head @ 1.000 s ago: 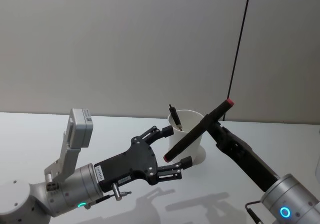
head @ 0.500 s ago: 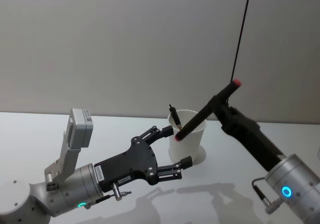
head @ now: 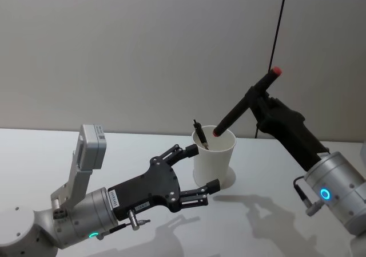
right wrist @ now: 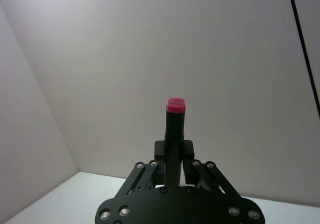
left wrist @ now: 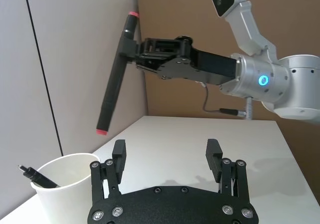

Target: Place the pen into the pen holder.

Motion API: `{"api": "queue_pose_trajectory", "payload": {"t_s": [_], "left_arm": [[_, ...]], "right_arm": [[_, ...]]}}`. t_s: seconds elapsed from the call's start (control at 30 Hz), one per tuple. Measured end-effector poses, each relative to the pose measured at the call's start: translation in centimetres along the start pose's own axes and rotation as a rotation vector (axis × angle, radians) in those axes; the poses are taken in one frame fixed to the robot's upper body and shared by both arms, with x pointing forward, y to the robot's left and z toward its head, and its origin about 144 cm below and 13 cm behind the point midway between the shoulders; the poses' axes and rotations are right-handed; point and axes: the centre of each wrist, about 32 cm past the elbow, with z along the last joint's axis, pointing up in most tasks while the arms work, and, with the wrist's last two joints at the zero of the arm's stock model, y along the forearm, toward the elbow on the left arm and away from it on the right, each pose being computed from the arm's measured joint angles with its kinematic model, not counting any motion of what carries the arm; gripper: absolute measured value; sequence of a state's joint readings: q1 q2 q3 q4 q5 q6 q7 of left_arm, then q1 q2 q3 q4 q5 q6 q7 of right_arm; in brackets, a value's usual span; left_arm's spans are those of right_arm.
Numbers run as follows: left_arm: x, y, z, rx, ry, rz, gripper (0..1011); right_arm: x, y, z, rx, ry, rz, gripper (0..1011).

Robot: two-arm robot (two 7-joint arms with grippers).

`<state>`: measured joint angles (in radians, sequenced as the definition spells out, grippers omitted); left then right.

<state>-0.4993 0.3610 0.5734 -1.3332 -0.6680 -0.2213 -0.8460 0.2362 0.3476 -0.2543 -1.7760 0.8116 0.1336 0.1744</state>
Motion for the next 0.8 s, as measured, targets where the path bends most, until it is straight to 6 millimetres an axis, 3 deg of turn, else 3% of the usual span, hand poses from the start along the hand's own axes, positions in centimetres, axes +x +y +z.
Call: {"api": "queue_pose_trajectory", "payload": {"t_s": [0.8], "left_arm": [[0.0, 0.0, 0.0, 0.000, 0.000, 0.000, 1002]], "right_arm": [[1.4, 2.2, -0.1, -0.034, -0.160, -0.073, 207]]}}
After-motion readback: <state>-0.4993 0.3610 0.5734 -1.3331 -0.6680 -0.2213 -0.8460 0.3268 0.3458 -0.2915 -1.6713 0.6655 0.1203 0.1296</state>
